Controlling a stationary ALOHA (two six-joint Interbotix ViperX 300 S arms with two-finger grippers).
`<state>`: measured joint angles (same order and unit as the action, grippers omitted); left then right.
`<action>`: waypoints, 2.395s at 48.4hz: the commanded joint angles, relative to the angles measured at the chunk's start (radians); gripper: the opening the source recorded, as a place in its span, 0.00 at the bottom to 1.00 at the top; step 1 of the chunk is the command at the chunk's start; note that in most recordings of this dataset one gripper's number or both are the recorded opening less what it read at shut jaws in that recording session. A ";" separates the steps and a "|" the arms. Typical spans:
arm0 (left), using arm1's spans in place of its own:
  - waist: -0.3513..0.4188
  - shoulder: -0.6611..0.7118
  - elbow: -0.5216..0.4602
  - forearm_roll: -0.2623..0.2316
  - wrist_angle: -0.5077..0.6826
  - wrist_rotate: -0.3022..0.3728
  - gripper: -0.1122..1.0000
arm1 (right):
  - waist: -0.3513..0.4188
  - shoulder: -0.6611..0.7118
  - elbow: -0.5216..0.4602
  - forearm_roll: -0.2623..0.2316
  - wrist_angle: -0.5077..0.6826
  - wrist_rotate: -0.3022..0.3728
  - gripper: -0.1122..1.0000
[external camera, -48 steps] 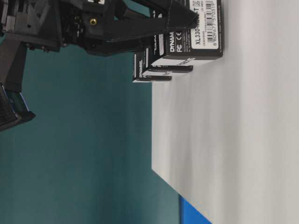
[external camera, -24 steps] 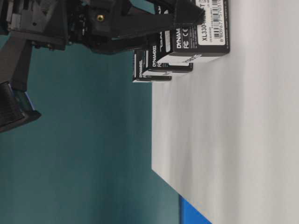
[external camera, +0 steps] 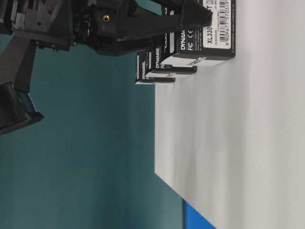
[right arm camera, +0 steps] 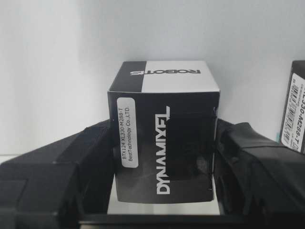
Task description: Place the box from the white plastic tray onto the white base.
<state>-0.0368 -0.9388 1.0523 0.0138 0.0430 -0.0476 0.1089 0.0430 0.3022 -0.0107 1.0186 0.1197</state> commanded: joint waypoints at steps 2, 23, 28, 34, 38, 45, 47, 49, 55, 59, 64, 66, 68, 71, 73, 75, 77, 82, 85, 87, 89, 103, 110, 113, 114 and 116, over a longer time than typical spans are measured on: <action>-0.002 0.005 -0.025 0.002 -0.005 -0.003 0.04 | 0.003 0.014 0.008 -0.003 -0.005 -0.002 0.62; -0.002 0.005 -0.025 0.000 -0.005 -0.003 0.04 | -0.002 0.014 0.011 -0.002 -0.006 -0.002 0.62; -0.002 0.005 -0.025 0.000 -0.005 -0.003 0.04 | -0.005 0.014 0.011 -0.002 -0.006 0.000 0.62; 0.000 0.005 -0.026 0.002 -0.005 -0.003 0.04 | -0.011 0.011 0.014 -0.002 -0.009 -0.002 0.62; -0.002 0.005 -0.025 0.002 -0.003 -0.003 0.04 | -0.018 0.008 0.020 -0.002 -0.009 0.000 0.72; -0.002 0.005 -0.026 0.002 -0.005 -0.003 0.04 | -0.021 0.006 0.021 -0.003 -0.015 -0.003 0.98; -0.002 0.005 -0.025 0.002 -0.005 -0.003 0.04 | -0.020 0.005 0.021 -0.003 -0.023 -0.005 0.98; -0.002 0.005 -0.025 0.002 -0.005 -0.003 0.04 | -0.021 0.003 0.021 -0.002 -0.032 -0.005 0.97; -0.002 0.005 -0.025 0.002 -0.003 -0.002 0.04 | -0.021 -0.006 0.023 -0.003 -0.060 -0.005 0.97; -0.002 0.005 -0.023 0.002 -0.003 -0.002 0.04 | -0.020 -0.014 0.021 -0.003 -0.074 -0.003 0.97; -0.002 0.011 -0.020 0.002 -0.003 -0.003 0.04 | -0.020 -0.040 0.023 -0.002 -0.081 0.005 0.97; -0.003 0.011 -0.023 0.002 -0.002 -0.003 0.04 | -0.020 -0.057 0.021 -0.002 -0.081 0.009 0.97; -0.005 0.011 -0.025 0.002 0.002 -0.003 0.04 | -0.020 -0.080 0.021 -0.003 -0.086 0.011 0.97; -0.009 0.009 -0.025 0.002 0.002 -0.005 0.04 | -0.021 -0.120 0.021 -0.003 -0.100 0.012 0.97; -0.017 0.005 -0.025 0.002 -0.002 -0.005 0.04 | -0.021 -0.146 0.023 -0.002 -0.115 0.012 0.97; -0.023 0.002 -0.026 0.002 -0.008 -0.006 0.04 | -0.023 -0.170 0.023 -0.002 -0.135 0.012 0.97; -0.028 -0.008 -0.026 0.002 -0.015 -0.006 0.04 | -0.023 -0.195 0.028 -0.003 -0.156 0.012 0.97; -0.031 -0.031 -0.026 0.002 -0.031 -0.005 0.04 | -0.021 -0.249 0.046 -0.002 -0.229 0.009 0.97; -0.031 -0.038 -0.026 0.002 -0.032 -0.005 0.04 | -0.023 -0.282 0.064 -0.003 -0.285 0.006 0.97; -0.031 -0.041 -0.026 0.002 -0.031 -0.006 0.04 | -0.023 -0.301 0.077 -0.003 -0.319 0.005 0.97; -0.032 -0.041 -0.026 0.002 -0.031 -0.006 0.04 | -0.023 -0.319 0.091 -0.002 -0.351 0.005 0.97; -0.032 -0.048 -0.026 0.002 -0.080 -0.005 0.04 | -0.020 -0.472 0.219 -0.002 -0.583 0.009 0.97; -0.031 -0.049 -0.028 0.002 -0.086 -0.003 0.04 | -0.018 -0.543 0.281 -0.002 -0.660 0.008 0.97; -0.031 -0.060 -0.026 0.002 -0.086 -0.003 0.04 | -0.017 -0.581 0.310 -0.003 -0.670 0.008 0.97; -0.031 -0.063 -0.026 0.002 -0.086 -0.002 0.04 | -0.015 -0.591 0.321 -0.002 -0.673 0.008 0.97; -0.028 -0.069 -0.025 0.002 -0.081 -0.002 0.04 | -0.015 -0.614 0.337 -0.003 -0.678 0.008 0.97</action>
<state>-0.0675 -1.0017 1.0538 0.0123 -0.0322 -0.0506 0.0890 -0.5308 0.6213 -0.0107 0.3620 0.1273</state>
